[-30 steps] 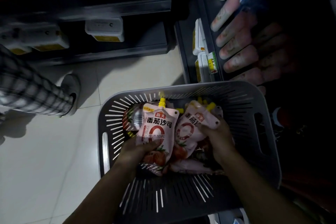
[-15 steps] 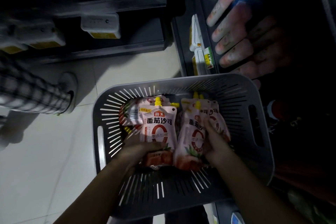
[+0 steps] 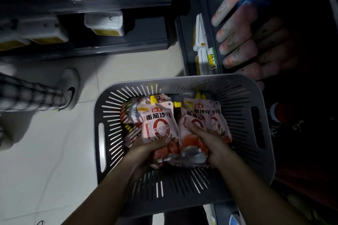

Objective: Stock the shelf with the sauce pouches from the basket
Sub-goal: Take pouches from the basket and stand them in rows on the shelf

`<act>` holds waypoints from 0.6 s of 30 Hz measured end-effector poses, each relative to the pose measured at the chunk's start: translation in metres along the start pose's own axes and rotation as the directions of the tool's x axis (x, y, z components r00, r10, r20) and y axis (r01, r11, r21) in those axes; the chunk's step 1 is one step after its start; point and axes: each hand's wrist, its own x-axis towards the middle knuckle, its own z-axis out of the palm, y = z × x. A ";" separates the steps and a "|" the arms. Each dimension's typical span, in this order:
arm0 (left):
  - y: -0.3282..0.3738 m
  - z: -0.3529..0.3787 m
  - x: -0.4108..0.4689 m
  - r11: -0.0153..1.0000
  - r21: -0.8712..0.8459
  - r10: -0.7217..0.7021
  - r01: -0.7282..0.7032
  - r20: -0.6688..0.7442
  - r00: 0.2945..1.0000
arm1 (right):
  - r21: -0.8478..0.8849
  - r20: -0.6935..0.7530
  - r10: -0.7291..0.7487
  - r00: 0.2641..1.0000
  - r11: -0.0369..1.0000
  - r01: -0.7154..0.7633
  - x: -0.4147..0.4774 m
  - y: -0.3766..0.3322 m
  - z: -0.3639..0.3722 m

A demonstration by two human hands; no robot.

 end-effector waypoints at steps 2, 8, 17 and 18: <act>-0.001 0.002 0.001 1.000 -0.028 0.013 -0.013 0.008 1.000 | 0.037 0.005 0.001 1.000 0.999 -0.001 0.001 -0.002 0.000; -0.003 0.005 -0.003 0.997 -0.025 0.080 -0.079 0.032 0.996 | 0.130 0.105 0.083 0.991 0.987 -0.097 -0.005 -0.007 -0.005; -0.001 0.017 -0.029 0.983 0.047 0.169 -0.176 0.130 0.977 | -0.036 0.171 0.025 0.985 0.999 -0.020 -0.023 -0.025 -0.020; 0.001 0.019 -0.032 0.988 0.006 0.152 -0.154 0.136 0.979 | -0.043 0.175 0.027 0.984 0.999 -0.020 -0.027 -0.027 -0.021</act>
